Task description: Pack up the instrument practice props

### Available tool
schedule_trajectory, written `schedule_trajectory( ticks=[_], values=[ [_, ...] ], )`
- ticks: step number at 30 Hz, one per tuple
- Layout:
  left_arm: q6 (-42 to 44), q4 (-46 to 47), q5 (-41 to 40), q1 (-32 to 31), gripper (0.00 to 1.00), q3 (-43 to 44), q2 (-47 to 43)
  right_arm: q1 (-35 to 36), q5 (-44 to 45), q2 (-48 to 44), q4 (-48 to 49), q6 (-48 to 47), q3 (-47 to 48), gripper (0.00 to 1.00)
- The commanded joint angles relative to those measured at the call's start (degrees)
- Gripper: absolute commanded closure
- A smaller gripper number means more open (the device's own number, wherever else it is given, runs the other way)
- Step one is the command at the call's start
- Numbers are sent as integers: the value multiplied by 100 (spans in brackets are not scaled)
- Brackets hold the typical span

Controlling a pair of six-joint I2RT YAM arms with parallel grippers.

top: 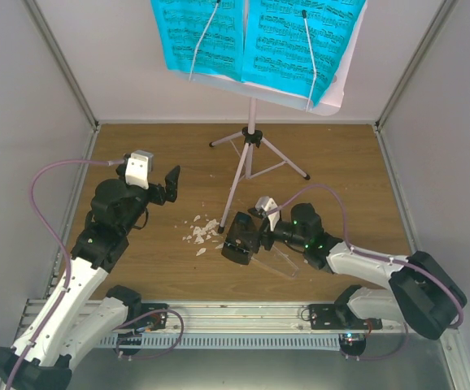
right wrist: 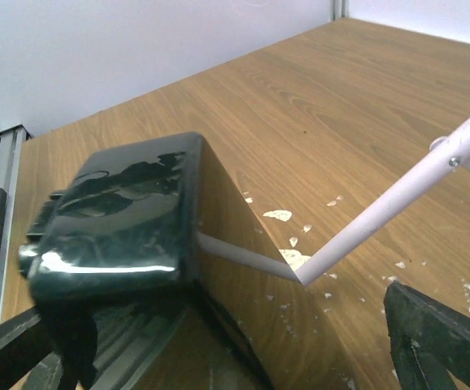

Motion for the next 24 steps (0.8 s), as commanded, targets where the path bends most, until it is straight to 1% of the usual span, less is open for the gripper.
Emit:
schedule_trajectory(
  ticks=[1, 4, 6, 9, 11, 14, 15, 16, 18, 19, 21, 24],
  values=[
    [-39, 347, -14, 35, 1, -63, -68, -15, -206, -284, -56, 8, 155, 1],
    [-27, 352, 72, 35, 1, -66, -44, -17, -264, -537, -418, -41, 255, 0],
    [4, 386, 358, 37, 1, -60, -35, -15, -203, -769, -721, -133, 308, 1],
    [-172, 369, 998, -21, 1, 85, 33, -12, 169, -1220, -1410, -279, 452, 1],
    [-278, 300, 1237, -184, 1, 228, 119, -15, 608, -1563, -1813, -327, 554, 0],
    [-319, 340, 1298, -651, 1, 207, 206, -11, 1570, -2064, -2094, -216, 608, 0],
    [-329, 409, 1332, -811, 1, 102, 230, -23, 2032, -2213, -2085, -85, 565, 0],
    [-324, 494, 1406, -988, 1, -21, 258, -36, 2720, -2353, -2043, 58, 490, 1],
    [-308, 631, 1449, -1337, 1, -276, 329, -83, 3638, -2599, -1927, 442, 285, 0],
    [-305, 655, 1395, -1523, 1, -345, 372, -135, 3823, -2713, -1868, 628, 161, 0],
    [-296, 646, 1215, -1887, 1, -406, 452, -292, 3791, -2890, -1749, 941, -97, 0],
    [-489, 862, 847, -2395, 1, -609, 505, -496, 3852, -2869, -1769, 1509, -298, 0]
  ],
)
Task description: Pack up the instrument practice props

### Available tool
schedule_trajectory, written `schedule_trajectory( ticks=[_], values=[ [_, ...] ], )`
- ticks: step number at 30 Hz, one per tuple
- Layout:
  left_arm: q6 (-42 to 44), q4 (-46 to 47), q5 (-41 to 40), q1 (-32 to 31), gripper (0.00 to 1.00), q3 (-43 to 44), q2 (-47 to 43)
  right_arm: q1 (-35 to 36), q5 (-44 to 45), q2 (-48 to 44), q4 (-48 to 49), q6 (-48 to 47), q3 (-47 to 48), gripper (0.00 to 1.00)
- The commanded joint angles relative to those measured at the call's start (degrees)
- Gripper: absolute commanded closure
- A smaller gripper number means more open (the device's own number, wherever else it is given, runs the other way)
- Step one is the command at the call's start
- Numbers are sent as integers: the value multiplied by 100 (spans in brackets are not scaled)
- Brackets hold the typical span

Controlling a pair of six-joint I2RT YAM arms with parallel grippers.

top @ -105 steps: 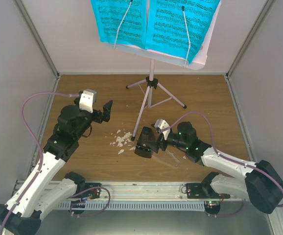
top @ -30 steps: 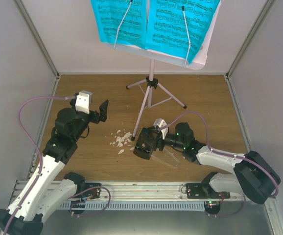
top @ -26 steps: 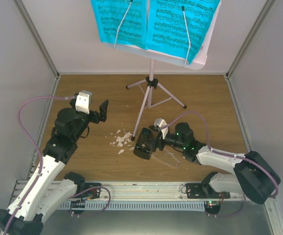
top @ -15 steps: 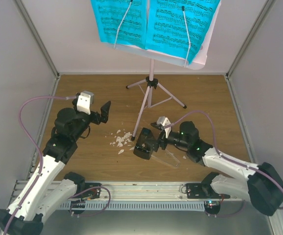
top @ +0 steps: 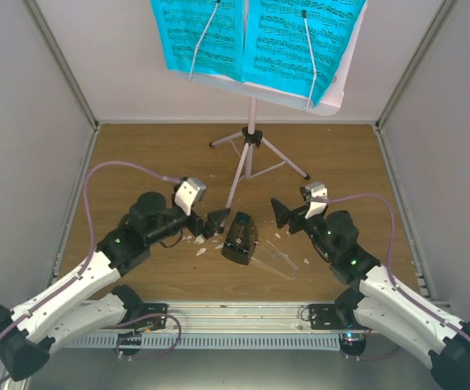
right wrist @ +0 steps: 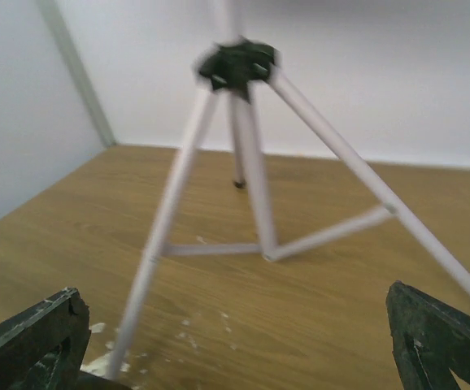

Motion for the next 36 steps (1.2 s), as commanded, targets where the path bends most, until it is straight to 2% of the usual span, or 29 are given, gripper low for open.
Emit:
schedule_trajectory(
  ticks=[1, 4, 6, 9, 12, 19, 29, 36],
  values=[
    [-345, 672, -395, -649, 1, -380, 83, -298, 838, 51, -152, 1027, -337, 0],
    [-623, 1053, -784, -1087, 1, -694, 213, -407, 1556, 111, -674, 1702, -272, 0],
    [-640, 1333, -695, -1229, 1, -991, 228, -469, 1979, -34, -986, 2198, -281, 0],
    [-554, 1904, -129, -1239, 1, -1583, 173, -498, 1970, -502, -840, 2232, -493, 0],
    [-498, 1914, 67, -1239, 1, -1756, 187, -500, 1986, -922, -806, 2235, -642, 0],
    [-385, 2195, -135, -1243, 1, -1944, 451, -500, 2231, -1322, -957, 2717, -941, 1],
    [-308, 2648, -624, -1318, 1, -1874, 1153, -504, 2236, -1284, -964, 2663, -858, 0],
    [-209, 2763, -841, -1318, 18, -1774, 1544, -502, 2268, -1032, -868, 2709, -903, 0]
  ],
)
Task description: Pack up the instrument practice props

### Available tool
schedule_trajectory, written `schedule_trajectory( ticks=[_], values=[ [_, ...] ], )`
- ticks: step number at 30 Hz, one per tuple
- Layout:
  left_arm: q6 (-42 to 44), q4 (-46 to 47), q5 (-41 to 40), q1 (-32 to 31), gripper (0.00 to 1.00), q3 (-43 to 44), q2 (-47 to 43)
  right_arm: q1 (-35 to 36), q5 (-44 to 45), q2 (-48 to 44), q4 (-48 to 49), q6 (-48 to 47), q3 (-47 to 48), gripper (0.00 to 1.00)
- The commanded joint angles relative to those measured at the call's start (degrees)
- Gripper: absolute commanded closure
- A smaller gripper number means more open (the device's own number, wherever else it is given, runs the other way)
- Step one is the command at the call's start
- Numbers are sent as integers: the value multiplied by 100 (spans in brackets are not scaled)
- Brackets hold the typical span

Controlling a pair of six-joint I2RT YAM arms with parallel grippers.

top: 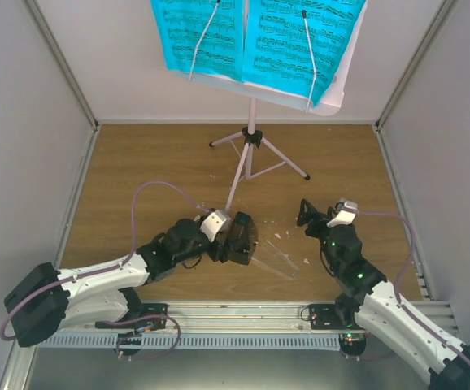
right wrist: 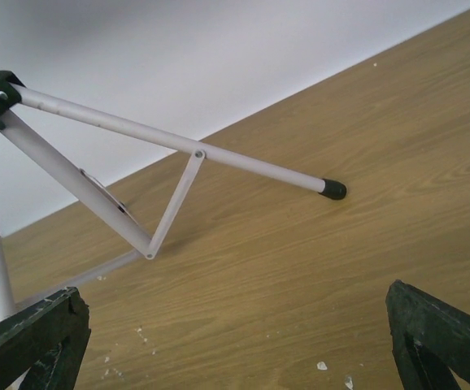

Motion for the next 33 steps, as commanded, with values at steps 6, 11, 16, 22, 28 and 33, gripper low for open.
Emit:
schedule_trajectory(
  ticks=[6, 11, 16, 22, 28, 33],
  values=[
    [158, 471, -269, -44, 26, 108, 276, -49, 253, 156, 157, 64, 39, 0],
    [171, 433, -520, -44, 31, 74, 293, -54, 267, 152, 142, 87, 13, 0],
    [163, 430, -590, -44, 36, 67, 269, -52, 271, 151, 121, 84, 10, 0],
    [150, 404, -580, -44, 41, 55, 247, -55, 276, 151, 100, 53, 18, 0],
    [123, 392, -548, -44, 24, 32, 146, -56, 268, 151, 95, 24, 11, 0],
    [111, 385, -499, -44, 3, -29, -91, -54, 184, 173, 128, -137, 37, 0]
  ],
)
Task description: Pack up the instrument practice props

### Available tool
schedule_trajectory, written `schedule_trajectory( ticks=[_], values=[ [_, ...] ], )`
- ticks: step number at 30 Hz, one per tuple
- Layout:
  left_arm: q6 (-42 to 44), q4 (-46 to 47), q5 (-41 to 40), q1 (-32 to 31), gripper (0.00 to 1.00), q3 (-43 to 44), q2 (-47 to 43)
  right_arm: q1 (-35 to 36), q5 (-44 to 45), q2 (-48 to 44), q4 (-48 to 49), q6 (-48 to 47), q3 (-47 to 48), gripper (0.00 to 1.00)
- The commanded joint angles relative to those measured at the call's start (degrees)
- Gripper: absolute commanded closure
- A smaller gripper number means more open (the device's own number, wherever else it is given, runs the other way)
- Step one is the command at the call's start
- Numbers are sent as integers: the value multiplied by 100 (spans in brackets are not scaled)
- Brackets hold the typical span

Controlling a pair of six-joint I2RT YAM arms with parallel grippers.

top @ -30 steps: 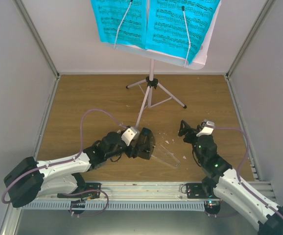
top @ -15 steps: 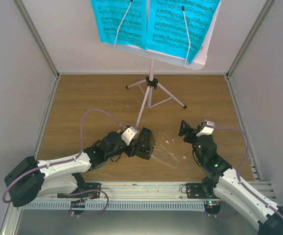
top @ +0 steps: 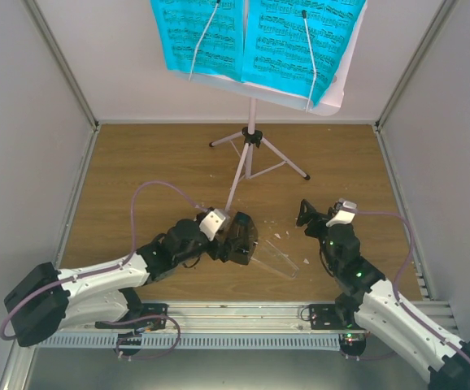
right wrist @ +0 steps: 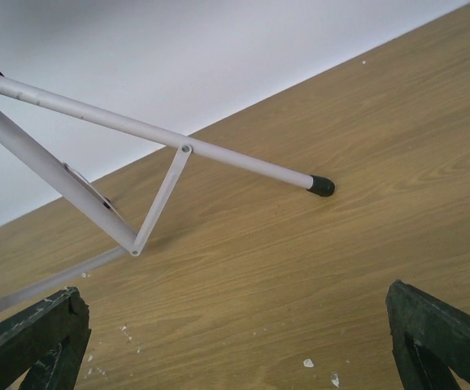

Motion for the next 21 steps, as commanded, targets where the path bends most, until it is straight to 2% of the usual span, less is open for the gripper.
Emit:
schedule_trajectory(
  ticks=[1, 8, 14, 21],
  values=[
    [-3, 367, 3, -18, 1, -34, -321, -52, 56, 3, 128, -148, 45, 0],
    [-144, 79, 51, -18, 1, 341, -614, -54, -123, 169, 199, -257, 84, 0],
    [-280, -53, -137, -22, 1, 831, -309, -53, -180, 401, 347, -219, 101, 1],
    [-452, -78, -418, -146, 1, 952, 66, -50, -145, 640, 208, -65, 195, 0]
  ],
)
